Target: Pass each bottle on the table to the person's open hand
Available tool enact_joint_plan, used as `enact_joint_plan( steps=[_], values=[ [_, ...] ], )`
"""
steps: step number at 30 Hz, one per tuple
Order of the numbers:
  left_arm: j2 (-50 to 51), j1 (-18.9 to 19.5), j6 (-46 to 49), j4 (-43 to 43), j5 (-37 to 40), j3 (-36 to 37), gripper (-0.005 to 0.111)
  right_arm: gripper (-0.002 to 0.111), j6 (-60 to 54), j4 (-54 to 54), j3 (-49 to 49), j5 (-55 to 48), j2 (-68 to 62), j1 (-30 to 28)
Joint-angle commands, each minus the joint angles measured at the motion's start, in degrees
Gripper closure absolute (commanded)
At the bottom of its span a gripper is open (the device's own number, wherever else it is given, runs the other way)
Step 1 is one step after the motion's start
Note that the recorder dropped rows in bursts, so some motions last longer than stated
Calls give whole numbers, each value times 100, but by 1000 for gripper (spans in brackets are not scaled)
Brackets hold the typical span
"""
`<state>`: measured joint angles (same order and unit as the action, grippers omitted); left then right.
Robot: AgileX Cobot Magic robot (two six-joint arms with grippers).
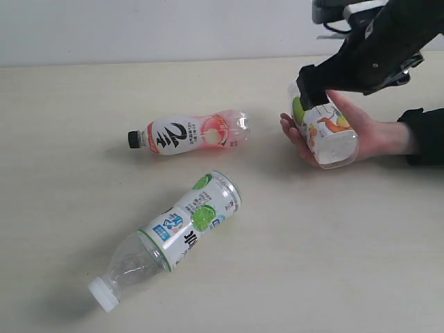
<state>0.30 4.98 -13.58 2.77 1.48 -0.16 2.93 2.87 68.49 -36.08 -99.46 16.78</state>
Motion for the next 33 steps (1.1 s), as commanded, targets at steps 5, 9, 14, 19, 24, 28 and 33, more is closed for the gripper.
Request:
enact_joint_plan(
  steps=[5, 9, 14, 19, 24, 28, 33],
  values=[
    [-30, 13, -35, -3, -34, 16, 106, 100, -336, 19, -614, 718, 1800, -10],
    [-30, 13, -35, -3, -34, 16, 106, 108, -220, -142, -1208, 1377, 2633, -10],
    [-30, 13, -35, -3, -34, 16, 106, 108, -384, -142, -1817, 1641, 3422, -10],
    [-30, 13, -35, -3, -34, 16, 106, 108, -427, -142, -2844, 2679, 4281, -10],
    [-30, 13, -35, -3, -34, 16, 106, 108, -481, -73, -4043, 3739, 5347, -10],
    [-30, 13, -35, -3, -34, 16, 106, 108, -481, -34, -4438, 3739, 5774, -10],
    [-30, 13, -35, -3, -34, 16, 106, 108, -769, -33, -4438, 3689, 5948, -10]
  ],
)
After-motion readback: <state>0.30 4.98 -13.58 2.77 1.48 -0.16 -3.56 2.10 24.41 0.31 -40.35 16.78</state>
